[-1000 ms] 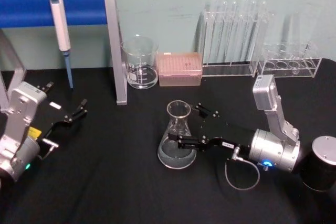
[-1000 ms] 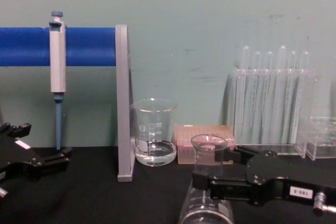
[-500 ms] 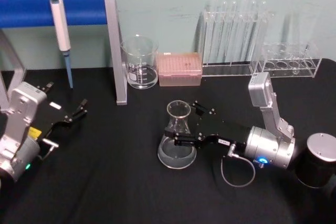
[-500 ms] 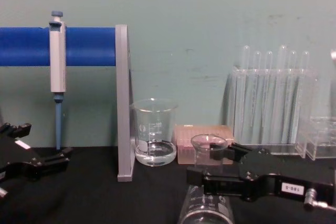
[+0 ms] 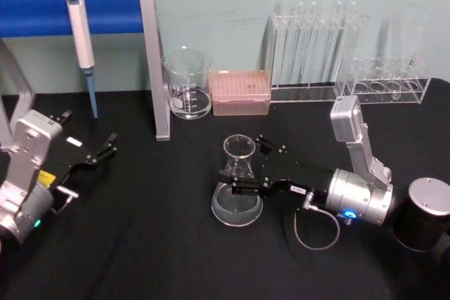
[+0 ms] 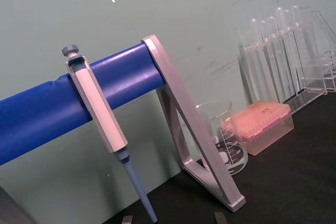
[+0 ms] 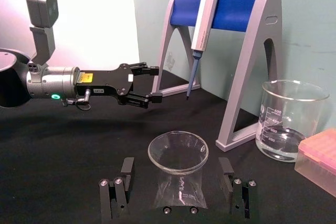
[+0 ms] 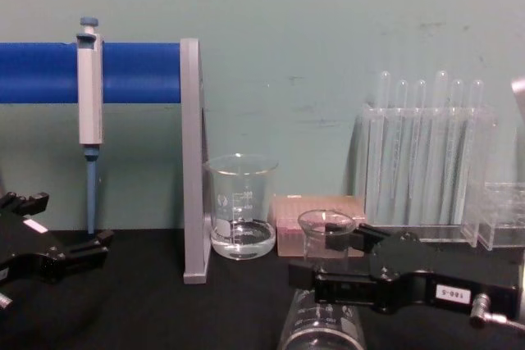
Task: Grasp the erlenmeyer flask with one hand, shake it three times, then place it back.
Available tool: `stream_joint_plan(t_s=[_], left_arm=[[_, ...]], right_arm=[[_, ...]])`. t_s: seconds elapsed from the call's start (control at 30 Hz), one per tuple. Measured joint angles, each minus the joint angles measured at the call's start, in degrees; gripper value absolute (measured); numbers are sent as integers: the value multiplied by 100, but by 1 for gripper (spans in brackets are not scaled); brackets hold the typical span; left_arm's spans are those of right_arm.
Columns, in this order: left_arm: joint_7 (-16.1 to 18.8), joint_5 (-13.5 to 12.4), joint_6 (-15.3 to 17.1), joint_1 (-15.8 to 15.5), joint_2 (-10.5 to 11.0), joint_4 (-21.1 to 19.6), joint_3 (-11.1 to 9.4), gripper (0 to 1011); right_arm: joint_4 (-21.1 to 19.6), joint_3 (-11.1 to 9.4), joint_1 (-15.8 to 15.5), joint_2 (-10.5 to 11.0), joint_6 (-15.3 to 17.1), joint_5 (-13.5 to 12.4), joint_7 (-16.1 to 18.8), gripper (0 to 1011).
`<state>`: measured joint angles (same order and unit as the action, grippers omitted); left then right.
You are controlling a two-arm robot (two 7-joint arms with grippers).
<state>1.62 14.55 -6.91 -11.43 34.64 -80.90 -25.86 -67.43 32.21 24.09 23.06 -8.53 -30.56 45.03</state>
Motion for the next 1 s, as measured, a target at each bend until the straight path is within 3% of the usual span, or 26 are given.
stream_joint_plan(t_s=[1.0], left_arm=[[0,0,0,0,0,0,0,1001]], right_arm=[[-6,-7,-7,6,4,5,2,1002]])
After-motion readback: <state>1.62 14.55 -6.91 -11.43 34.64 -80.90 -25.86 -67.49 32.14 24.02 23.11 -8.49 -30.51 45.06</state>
